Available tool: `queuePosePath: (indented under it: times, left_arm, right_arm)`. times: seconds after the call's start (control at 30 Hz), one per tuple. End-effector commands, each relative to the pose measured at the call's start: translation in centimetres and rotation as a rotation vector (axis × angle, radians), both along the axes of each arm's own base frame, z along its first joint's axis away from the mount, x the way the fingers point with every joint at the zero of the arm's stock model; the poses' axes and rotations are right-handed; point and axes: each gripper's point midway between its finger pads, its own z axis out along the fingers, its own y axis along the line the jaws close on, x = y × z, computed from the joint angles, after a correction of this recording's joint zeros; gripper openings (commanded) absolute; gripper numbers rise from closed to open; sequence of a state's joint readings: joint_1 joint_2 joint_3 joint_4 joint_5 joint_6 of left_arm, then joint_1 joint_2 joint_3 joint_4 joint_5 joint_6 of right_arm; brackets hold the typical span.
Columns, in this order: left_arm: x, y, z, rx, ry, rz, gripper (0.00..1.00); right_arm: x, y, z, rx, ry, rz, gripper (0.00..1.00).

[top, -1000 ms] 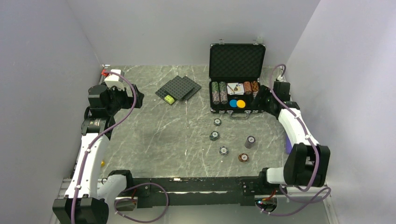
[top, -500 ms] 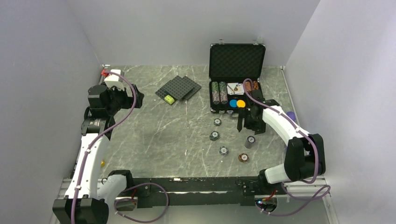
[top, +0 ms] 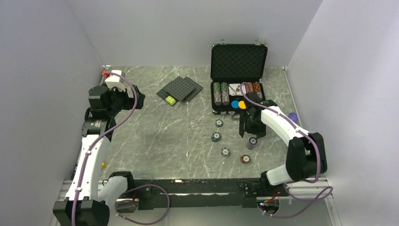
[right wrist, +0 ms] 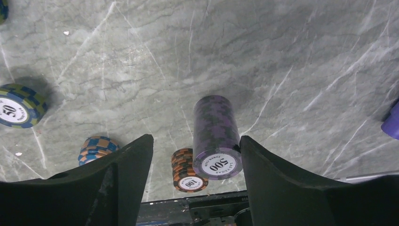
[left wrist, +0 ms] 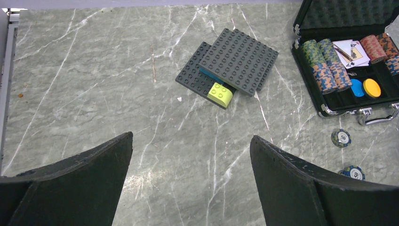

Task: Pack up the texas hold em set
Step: Pick up the poker chip from the center of the board.

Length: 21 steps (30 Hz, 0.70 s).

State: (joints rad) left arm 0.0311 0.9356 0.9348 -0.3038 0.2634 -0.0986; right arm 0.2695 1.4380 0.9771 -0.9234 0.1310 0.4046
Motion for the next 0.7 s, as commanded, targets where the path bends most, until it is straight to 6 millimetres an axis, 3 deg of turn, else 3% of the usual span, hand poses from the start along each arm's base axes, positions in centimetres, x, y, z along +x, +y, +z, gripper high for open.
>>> queuePosePath:
  times: [0.0,0.3,0.43,0.57,0.67]
  left_arm:
    - [-0.1,-0.3,0.8,-0.015,-0.031,-0.002,0.98]
    - [-0.1,-0.2,0.9,-0.014,-0.033,-0.001,0.98]
    - [-0.1,-0.2,0.9,-0.013,-0.034,-0.001,0.98]
    - [-0.1,-0.2,1.0,-0.013,-0.036,0.0,0.98]
    - [-0.1,-0.2,1.0,-0.013,-0.037,0.0,0.98]
  right_arm:
    - [-1.4,-0.7,-0.5,-0.039,0.044,-0.024,0.69]
    - [-2.4,-0.8,-1.4,-0.047,0.075,-0.03,0.56]
    - [-2.5,-0.6,-1.5,-0.036,0.082,-0.023,0.33]
    - [-2.0,-0.3,-0.7,-0.011,0.04,-0.016,0.0]
    - [-0.3,-0.2,1.2,0.0,-0.059,-0.024,0.0]
